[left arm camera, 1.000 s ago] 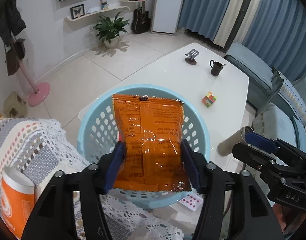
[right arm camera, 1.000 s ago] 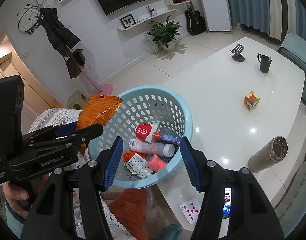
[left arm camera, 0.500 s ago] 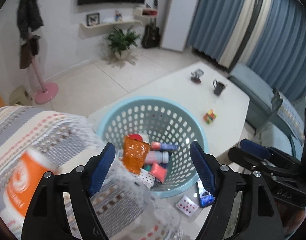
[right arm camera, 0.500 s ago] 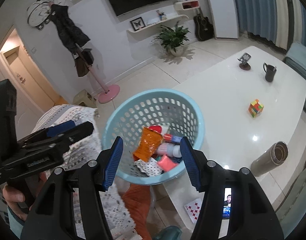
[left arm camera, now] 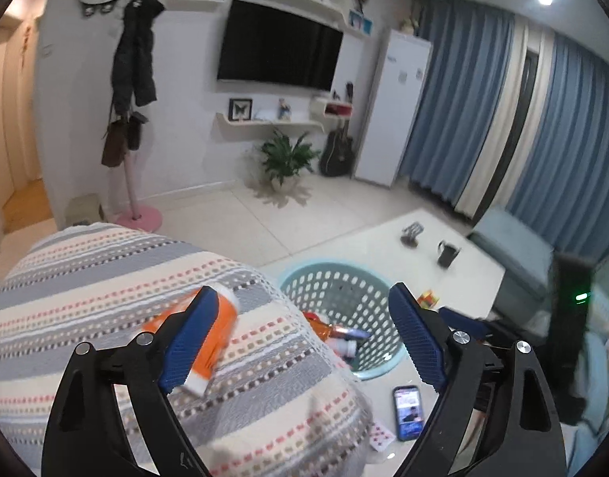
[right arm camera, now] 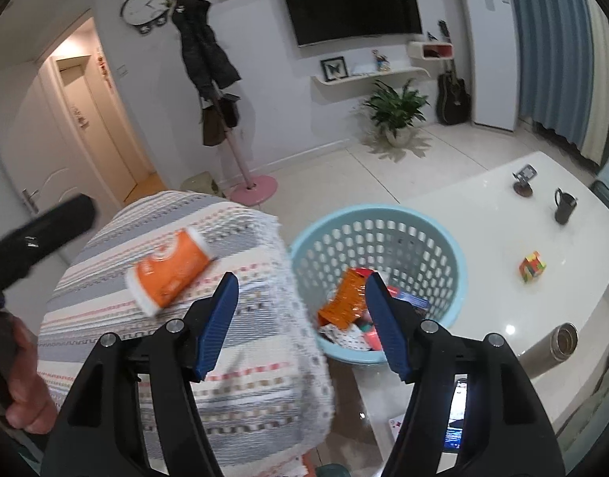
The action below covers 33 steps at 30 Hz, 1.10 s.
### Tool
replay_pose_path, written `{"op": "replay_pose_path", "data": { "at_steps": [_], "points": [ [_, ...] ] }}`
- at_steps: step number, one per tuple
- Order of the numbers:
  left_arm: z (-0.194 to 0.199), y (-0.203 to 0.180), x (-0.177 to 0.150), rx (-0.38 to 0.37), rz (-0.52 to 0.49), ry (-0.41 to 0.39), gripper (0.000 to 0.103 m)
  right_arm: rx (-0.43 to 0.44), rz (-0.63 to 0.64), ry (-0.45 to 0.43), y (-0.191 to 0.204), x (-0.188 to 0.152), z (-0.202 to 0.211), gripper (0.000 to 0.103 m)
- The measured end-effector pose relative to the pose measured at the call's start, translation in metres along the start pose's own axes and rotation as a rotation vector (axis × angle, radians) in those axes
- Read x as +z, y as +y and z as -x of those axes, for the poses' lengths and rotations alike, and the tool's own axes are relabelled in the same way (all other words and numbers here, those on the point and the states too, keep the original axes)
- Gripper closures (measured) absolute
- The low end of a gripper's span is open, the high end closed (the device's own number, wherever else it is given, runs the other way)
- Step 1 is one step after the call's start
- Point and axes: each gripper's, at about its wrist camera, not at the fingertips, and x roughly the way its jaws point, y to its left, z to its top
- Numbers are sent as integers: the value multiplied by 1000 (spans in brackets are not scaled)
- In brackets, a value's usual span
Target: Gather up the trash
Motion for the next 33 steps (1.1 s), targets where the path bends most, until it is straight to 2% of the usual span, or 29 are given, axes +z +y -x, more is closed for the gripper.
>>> {"op": "replay_pose_path", "data": {
  "at_steps": [6, 12, 14, 18, 22, 24, 26, 31, 33],
  "points": [
    [59, 9, -6, 73, 11, -109, 16, 23, 45, -64, 41, -1, 27, 41],
    [111, 13, -18, 95, 46, -200, 15, 7, 66, -99, 72, -9, 50, 41],
    [123, 12, -25, 135, 47, -225, 14, 1, 59, -121, 80, -14, 58, 41],
    [142, 1, -48, 265, 20, -265, 12, -50, 72, -191, 96, -30, 79, 41],
    [157, -2, -69, 348, 37, -296, 8, -89, 96, -261, 107, -48, 97, 41],
    [165, -6, -80, 432, 29, -324, 8, -96, 102, -292, 110, -56, 105, 38],
    [172, -11, -89, 468, 18, -345, 8, -96, 103, -320, 113, -64, 110, 36],
    [185, -19, -102, 486, 9, -358, 8, -105, 123, -365, 123, -76, 122, 33],
    [187, -19, -106, 468, 16, -345, 8, -111, 131, -377, 126, -77, 125, 33]
  ]
}}
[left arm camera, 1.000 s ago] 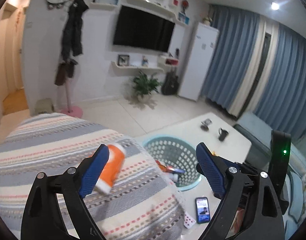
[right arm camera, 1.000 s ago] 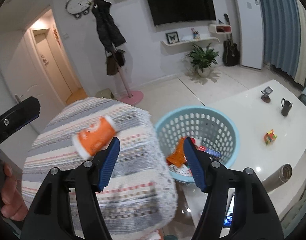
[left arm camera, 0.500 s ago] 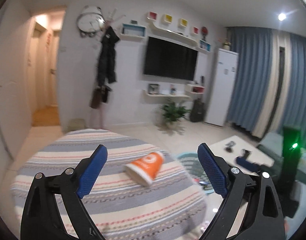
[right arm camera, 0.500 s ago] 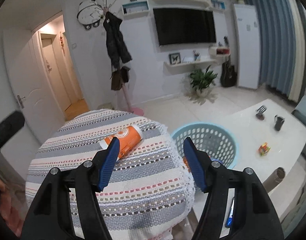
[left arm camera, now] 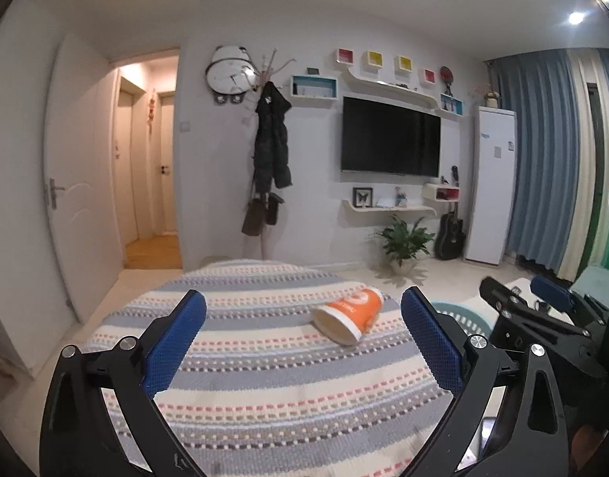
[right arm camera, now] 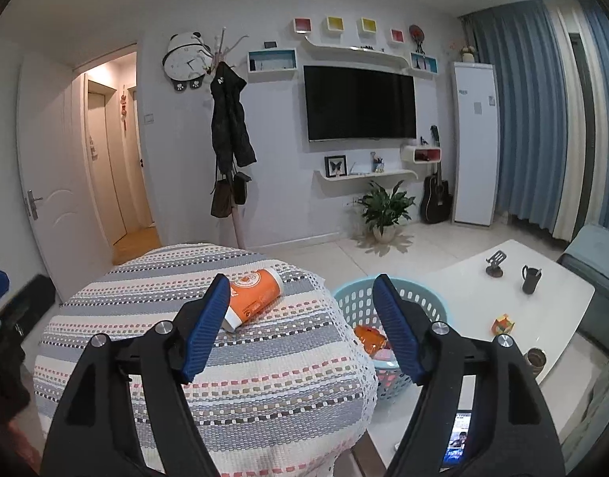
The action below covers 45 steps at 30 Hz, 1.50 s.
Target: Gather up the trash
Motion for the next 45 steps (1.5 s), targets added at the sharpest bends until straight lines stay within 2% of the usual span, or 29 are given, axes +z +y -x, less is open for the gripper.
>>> {"op": "replay_pose_path", "data": {
  "at_steps": [4, 8, 20, 45],
  "points": [
    [3, 8, -3, 13, 14, 6, 8, -3, 14, -7, 4, -1, 4, 31],
    [4, 15, -7, 48, 15, -10, 8, 18, 14, 29, 7, -3, -1, 28],
    [-10, 21, -15, 23, 58, 47, 8, 19, 15, 60, 10, -10, -14, 26],
    [-30, 12, -21, 14, 51, 112, 8, 3, 1, 96, 2, -15, -35, 26]
  ]
}}
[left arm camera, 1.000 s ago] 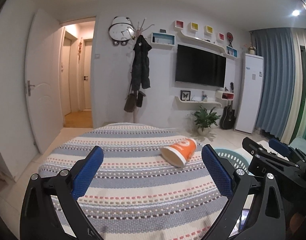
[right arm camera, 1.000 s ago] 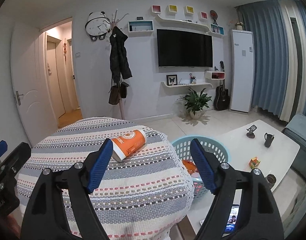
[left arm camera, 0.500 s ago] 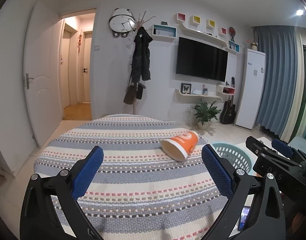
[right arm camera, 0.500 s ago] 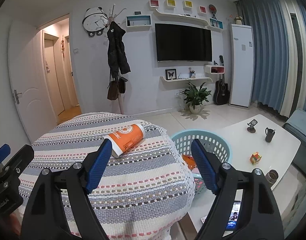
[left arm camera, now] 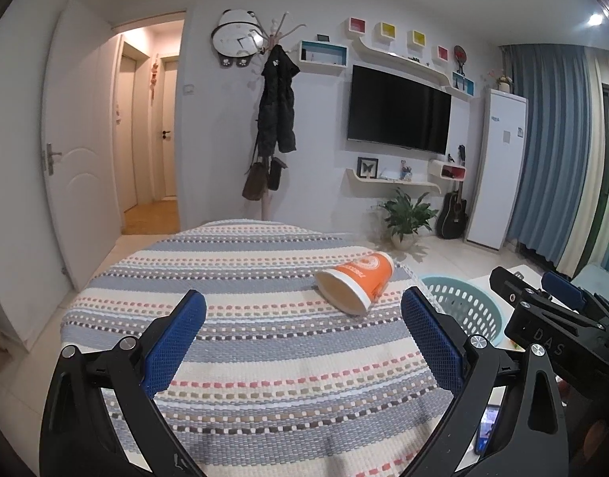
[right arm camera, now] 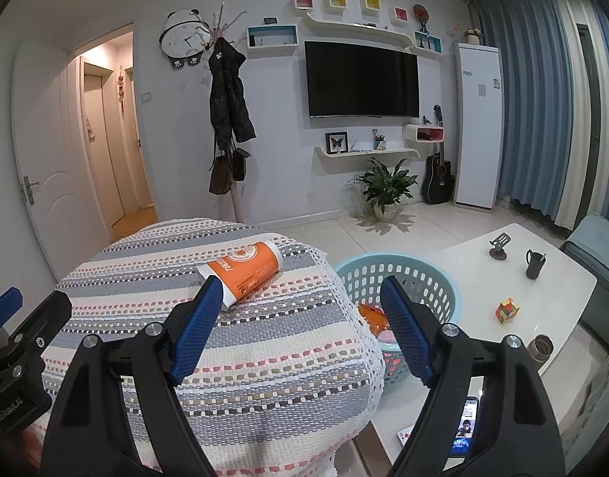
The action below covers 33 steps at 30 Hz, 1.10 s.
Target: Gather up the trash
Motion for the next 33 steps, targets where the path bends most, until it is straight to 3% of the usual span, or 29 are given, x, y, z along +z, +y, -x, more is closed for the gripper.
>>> {"op": "replay_pose_path", "data": {
  "at_steps": [33],
  "points": [
    [8, -1, -1, 9, -1, -17, 8, 0, 2, -30, 1, 1, 13, 24]
  ]
}}
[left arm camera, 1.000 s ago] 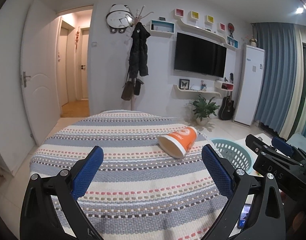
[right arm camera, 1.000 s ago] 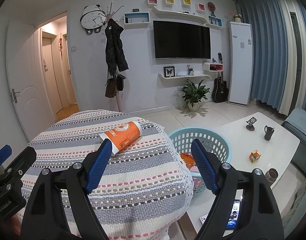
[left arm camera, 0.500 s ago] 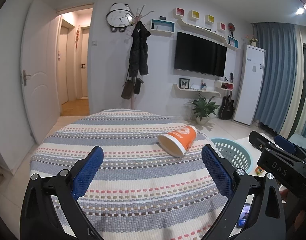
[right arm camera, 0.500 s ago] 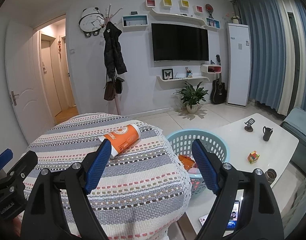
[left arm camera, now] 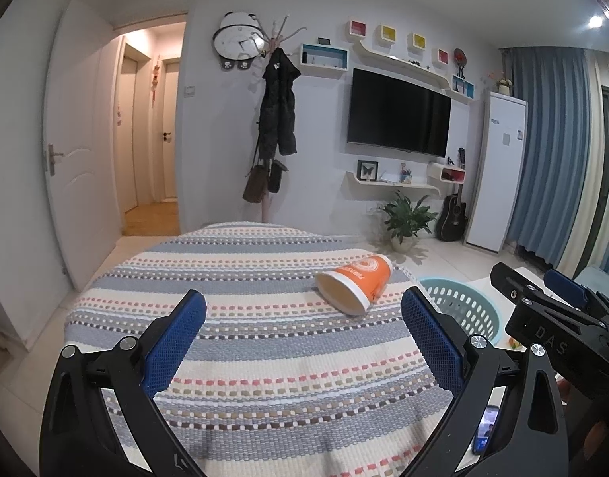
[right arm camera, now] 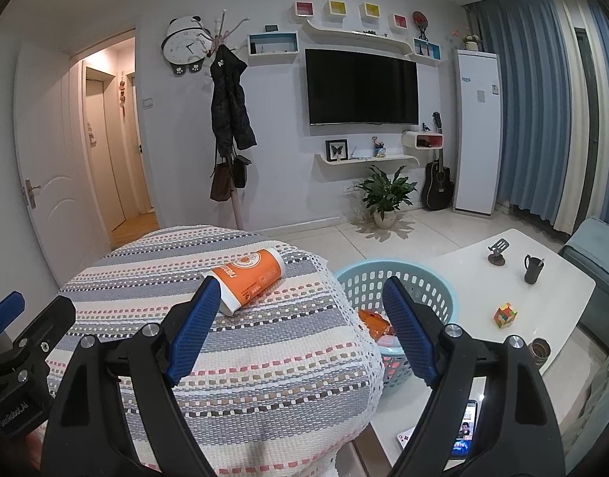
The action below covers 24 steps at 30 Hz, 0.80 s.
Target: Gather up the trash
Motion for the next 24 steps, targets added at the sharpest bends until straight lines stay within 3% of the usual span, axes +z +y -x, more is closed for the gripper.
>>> {"op": "replay_pose_path", "data": {
  "at_steps": [24],
  "points": [
    [4, -5, 1, -4, -11, -4, 8, 8, 4, -1, 3, 0, 2, 24]
  ]
}}
